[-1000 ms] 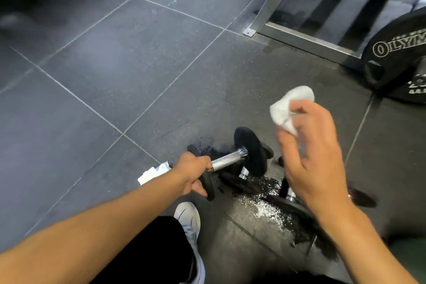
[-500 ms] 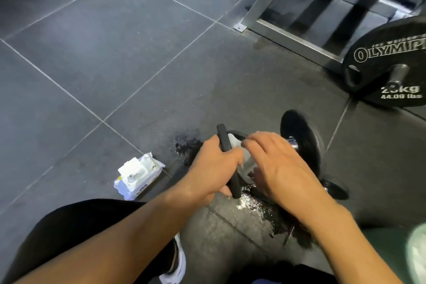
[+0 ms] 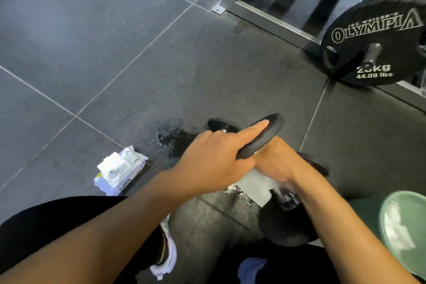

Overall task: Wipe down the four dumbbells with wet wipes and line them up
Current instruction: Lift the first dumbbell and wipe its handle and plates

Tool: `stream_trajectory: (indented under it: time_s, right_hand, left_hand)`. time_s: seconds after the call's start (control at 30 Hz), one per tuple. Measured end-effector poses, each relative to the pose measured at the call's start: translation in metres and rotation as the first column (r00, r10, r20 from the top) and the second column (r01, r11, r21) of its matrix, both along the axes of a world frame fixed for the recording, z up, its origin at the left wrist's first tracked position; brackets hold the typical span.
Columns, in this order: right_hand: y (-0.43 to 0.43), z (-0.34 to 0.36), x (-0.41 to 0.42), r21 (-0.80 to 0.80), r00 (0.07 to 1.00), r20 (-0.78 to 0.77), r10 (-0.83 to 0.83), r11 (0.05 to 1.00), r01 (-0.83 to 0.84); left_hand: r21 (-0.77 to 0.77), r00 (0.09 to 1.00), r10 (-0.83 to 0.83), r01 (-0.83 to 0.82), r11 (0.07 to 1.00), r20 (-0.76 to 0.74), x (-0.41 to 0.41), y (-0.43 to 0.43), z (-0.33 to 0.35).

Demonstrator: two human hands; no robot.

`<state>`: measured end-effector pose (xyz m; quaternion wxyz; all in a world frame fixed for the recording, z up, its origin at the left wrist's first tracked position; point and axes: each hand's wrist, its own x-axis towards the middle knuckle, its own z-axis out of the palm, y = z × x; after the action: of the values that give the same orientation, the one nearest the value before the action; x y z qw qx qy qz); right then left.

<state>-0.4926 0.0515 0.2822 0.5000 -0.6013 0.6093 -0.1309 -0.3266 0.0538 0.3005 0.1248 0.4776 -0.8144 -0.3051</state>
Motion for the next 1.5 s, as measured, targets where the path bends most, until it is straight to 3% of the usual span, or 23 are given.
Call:
stream_trajectory:
  time_s: [0.07,0.1,0.17,0.27,0.33,0.43,0.5,0.53,0.6,0.7,0.77,0.8,0.9,1.0,1.07,1.13,1.17,1.2,1.27,1.3,1.37,1.43,1.5]
  right_hand:
    - [0.007,0.003,0.001,0.092,0.946,0.278,-0.167,0.985,0.147]
    - [0.009,0.002,0.001,0.173,0.880,0.394,-0.263,0.962,0.210]
    - [0.010,0.000,0.002,0.365,0.674,0.581,-0.456,0.886,0.285]
    - [0.009,0.011,0.008,0.512,0.413,0.737,-0.536,0.841,0.178]
    - [0.011,0.019,0.009,0.532,0.324,0.790,-0.520,0.845,0.059]
    - [0.017,0.028,0.009,0.514,0.234,0.847,-0.477,0.847,-0.136]
    - [0.018,0.045,0.017,0.461,0.093,0.887,-0.452,0.874,-0.156]
    - [0.018,0.053,0.021,0.469,0.045,0.883,-0.466,0.879,-0.088]
    - [0.018,0.059,0.024,0.469,0.060,0.876,-0.479,0.874,0.132]
    - [0.014,0.058,0.016,0.456,0.083,0.851,-0.519,0.808,0.373]
    - [0.006,0.056,0.008,0.508,0.020,0.810,-0.586,0.719,0.474]
    - [0.003,0.055,0.003,0.522,-0.024,0.804,-0.594,0.686,0.508]
    - [-0.004,0.051,-0.007,0.536,-0.179,0.832,-0.526,0.676,0.506]
    - [-0.004,0.051,-0.007,0.500,-0.150,0.849,-0.507,0.676,0.542]
    - [-0.003,0.055,-0.004,0.508,-0.129,0.839,-0.529,0.674,0.537]
    - [-0.005,0.053,-0.003,0.555,-0.156,0.812,-0.562,0.661,0.505]
    - [-0.006,0.051,-0.003,0.579,-0.170,0.795,-0.582,0.645,0.499]
    - [-0.007,0.047,-0.002,0.596,-0.178,0.781,-0.598,0.629,0.500]
    - [-0.011,0.040,-0.002,0.630,-0.206,0.751,-0.627,0.587,0.508]
    - [-0.012,0.036,-0.002,0.642,-0.212,0.738,-0.641,0.569,0.514]
    - [-0.012,0.032,-0.005,0.649,-0.220,0.729,-0.648,0.554,0.522]
    - [-0.011,0.037,-0.005,0.626,-0.208,0.748,-0.630,0.568,0.534]
    - [-0.008,0.042,-0.006,0.606,-0.188,0.764,-0.617,0.587,0.537]
  left_hand:
    - [-0.080,0.995,-0.096,0.094,0.992,-0.016,0.008,-0.010,0.005]
    - [-0.071,0.991,-0.123,0.119,0.990,-0.055,0.013,-0.016,0.005]
    - [0.055,0.955,-0.100,0.120,0.991,-0.278,0.016,-0.026,0.008]
    - [0.095,0.833,-0.069,0.144,0.985,-0.549,0.014,-0.036,0.014]
    - [0.104,0.726,-0.073,0.196,0.975,-0.683,0.014,-0.042,0.017]
    - [0.341,0.518,0.176,0.244,0.908,-0.837,0.014,-0.046,0.014]
    - [0.472,0.445,0.340,0.228,0.852,-0.828,0.007,-0.047,0.012]
    - [0.518,0.455,0.389,0.204,0.830,-0.801,0.004,-0.047,0.011]
    - [0.630,0.531,0.484,0.126,0.767,-0.696,0.001,-0.050,0.007]
    - [0.824,0.646,0.667,-0.103,0.558,-0.371,0.013,-0.053,-0.011]
    - [0.880,0.638,0.743,-0.215,0.425,-0.203,0.018,-0.045,-0.021]
    - [0.917,0.576,0.795,-0.184,0.355,-0.192,0.016,-0.037,-0.023]
    - [0.977,0.386,0.900,0.136,0.163,-0.204,-0.006,-0.011,-0.013]
    - [0.936,0.260,0.949,0.342,0.083,-0.179,-0.021,-0.001,-0.006]
    - [0.937,0.107,0.973,0.309,0.161,-0.202,-0.027,-0.007,-0.002]
    - [0.930,-0.013,0.942,0.155,0.332,-0.334,-0.029,-0.019,0.005]
    - [0.889,-0.012,0.890,0.046,0.456,-0.456,-0.028,-0.024,0.007]
    - [0.780,0.046,0.784,-0.077,0.621,-0.619,-0.027,-0.027,0.009]
    - [0.271,0.334,0.367,-0.300,0.915,-0.868,-0.022,-0.029,0.011]
    - [-0.047,0.512,0.128,-0.314,0.948,-0.849,-0.021,-0.026,0.013]
    - [-0.481,0.726,-0.176,-0.235,0.845,-0.664,-0.021,-0.017,0.019]
    - [-0.580,0.770,-0.228,-0.218,0.785,-0.597,-0.023,-0.011,0.021]
    - [-0.370,0.699,-0.061,-0.301,0.879,-0.713,-0.025,-0.017,0.014]
